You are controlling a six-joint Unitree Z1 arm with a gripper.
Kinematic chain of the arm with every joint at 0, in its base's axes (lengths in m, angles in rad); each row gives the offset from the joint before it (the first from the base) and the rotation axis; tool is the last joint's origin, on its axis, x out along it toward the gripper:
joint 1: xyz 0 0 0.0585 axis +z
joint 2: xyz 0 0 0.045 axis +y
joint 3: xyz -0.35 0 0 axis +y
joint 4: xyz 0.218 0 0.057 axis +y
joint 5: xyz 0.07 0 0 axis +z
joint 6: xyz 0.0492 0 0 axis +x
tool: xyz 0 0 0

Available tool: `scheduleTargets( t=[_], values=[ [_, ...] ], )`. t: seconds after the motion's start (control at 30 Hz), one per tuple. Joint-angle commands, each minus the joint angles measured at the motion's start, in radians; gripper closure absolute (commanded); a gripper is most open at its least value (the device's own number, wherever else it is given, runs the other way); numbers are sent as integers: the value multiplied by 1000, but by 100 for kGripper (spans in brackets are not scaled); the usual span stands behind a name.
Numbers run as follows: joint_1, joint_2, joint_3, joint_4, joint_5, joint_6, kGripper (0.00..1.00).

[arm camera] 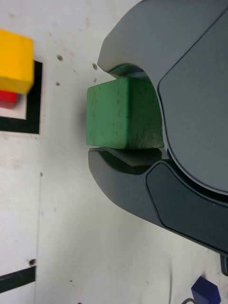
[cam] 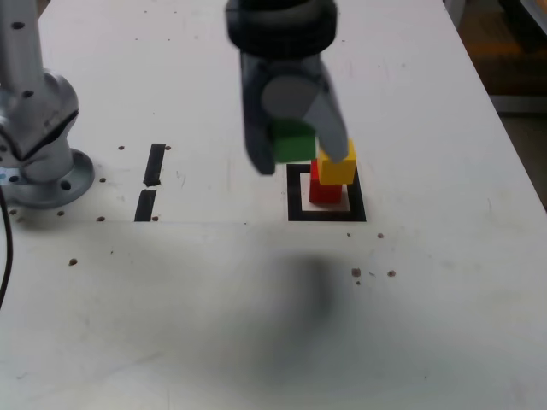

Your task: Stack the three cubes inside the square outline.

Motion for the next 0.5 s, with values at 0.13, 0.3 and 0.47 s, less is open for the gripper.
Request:
scheduleTargets(
  t=[0.13, 0.3, 0.47],
  values=[
    [79, 15, -23, -4, -2, 75, 75],
    [128, 37, -27, -14, -3, 118, 75],
    [166, 73, -45, -27, -10, 162, 75]
  ],
)
